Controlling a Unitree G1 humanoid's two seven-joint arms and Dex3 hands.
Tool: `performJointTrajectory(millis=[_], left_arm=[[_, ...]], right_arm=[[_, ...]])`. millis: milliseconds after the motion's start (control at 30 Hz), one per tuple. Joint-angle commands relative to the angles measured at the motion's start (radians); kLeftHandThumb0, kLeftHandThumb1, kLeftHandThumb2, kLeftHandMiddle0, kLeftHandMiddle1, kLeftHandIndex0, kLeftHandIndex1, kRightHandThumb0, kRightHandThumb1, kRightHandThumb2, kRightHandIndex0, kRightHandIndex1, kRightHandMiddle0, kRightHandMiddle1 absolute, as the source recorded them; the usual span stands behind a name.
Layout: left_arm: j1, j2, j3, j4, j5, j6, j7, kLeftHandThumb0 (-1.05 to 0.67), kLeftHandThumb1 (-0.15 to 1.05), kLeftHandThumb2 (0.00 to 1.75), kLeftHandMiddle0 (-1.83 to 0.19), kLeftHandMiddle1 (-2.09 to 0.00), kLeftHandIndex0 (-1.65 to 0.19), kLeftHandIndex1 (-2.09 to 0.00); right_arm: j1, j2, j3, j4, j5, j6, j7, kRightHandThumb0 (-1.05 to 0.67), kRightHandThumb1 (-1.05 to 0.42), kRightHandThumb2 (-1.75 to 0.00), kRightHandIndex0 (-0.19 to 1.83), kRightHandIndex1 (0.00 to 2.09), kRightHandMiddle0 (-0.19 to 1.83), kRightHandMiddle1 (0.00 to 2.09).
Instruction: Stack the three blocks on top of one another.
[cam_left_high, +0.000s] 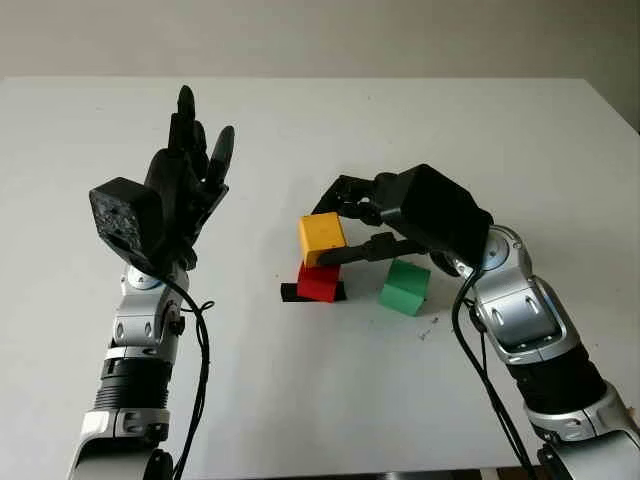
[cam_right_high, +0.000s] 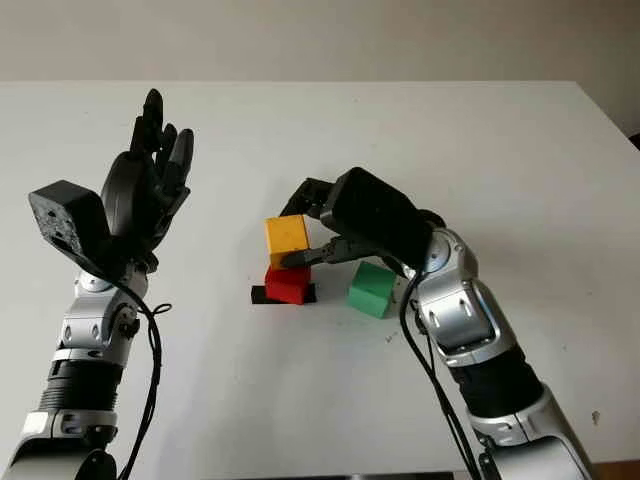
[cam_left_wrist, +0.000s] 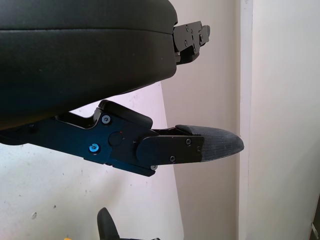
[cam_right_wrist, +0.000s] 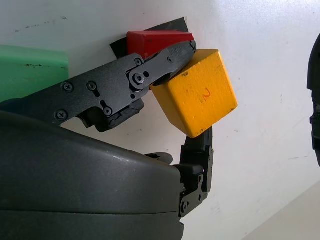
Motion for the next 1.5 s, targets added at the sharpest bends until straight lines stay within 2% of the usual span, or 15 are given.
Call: performJointTrajectory(millis=[0,1033,1133,1167,1300,1400,1467], left_arm=[[0.006,-0.004,0.001,-0.017,-0.004,0.000,0.002,-0.68,1.05,0.40,0.19,-0.05,0.17,-0.05],[0.014,0.002,-0.003,-0.033,0.017,0.014,0.003,-0.69,1.05,0.41,0.19,-0.02,0.19,-0.04],[0.014,0.002,-0.002,-0.034,0.011,0.015,-0.003,-0.69,1.05,0.40,0.19,-0.02,0.19,-0.04],[0.014,0.003,-0.002,-0.033,0.012,0.014,-0.004,-0.70,1.05,0.40,0.19,-0.02,0.19,-0.05],[0.014,0.002,-0.003,-0.034,0.016,0.015,0.001,-0.70,1.05,0.40,0.19,-0.03,0.18,-0.05],[0.016,0.004,-0.005,-0.039,0.020,0.019,0.002,-0.69,1.05,0.41,0.19,-0.03,0.19,-0.05],[0.016,0.003,-0.004,-0.040,0.018,0.019,0.002,-0.69,1.05,0.41,0.19,-0.03,0.19,-0.05]], right_arm=[[-0.001,-0.012,0.006,0.004,-0.002,-0.024,0.003,-0.43,-0.97,-0.05,0.35,0.06,0.25,1.68],[0.013,-0.030,0.035,0.074,-0.029,-0.097,0.050,-0.45,-0.97,-0.05,0.36,0.06,0.29,1.63],[0.002,-0.035,0.040,0.078,-0.030,-0.065,0.073,-0.50,-0.95,-0.05,0.29,0.04,0.21,1.40],[-0.001,-0.042,0.045,0.082,-0.032,-0.071,0.084,-0.56,-0.93,-0.05,0.25,0.02,0.12,1.19],[-0.009,-0.074,0.067,0.099,-0.048,-0.131,0.124,-0.70,-0.90,-0.05,0.04,0.02,0.05,0.45],[-0.010,-0.086,0.068,0.107,-0.047,-0.172,0.141,-0.74,-0.87,-0.05,-0.08,0.01,0.01,0.25],[-0.009,-0.092,0.063,0.110,-0.040,-0.196,0.152,-0.75,-0.86,-0.05,-0.12,0.01,0.01,0.20]])
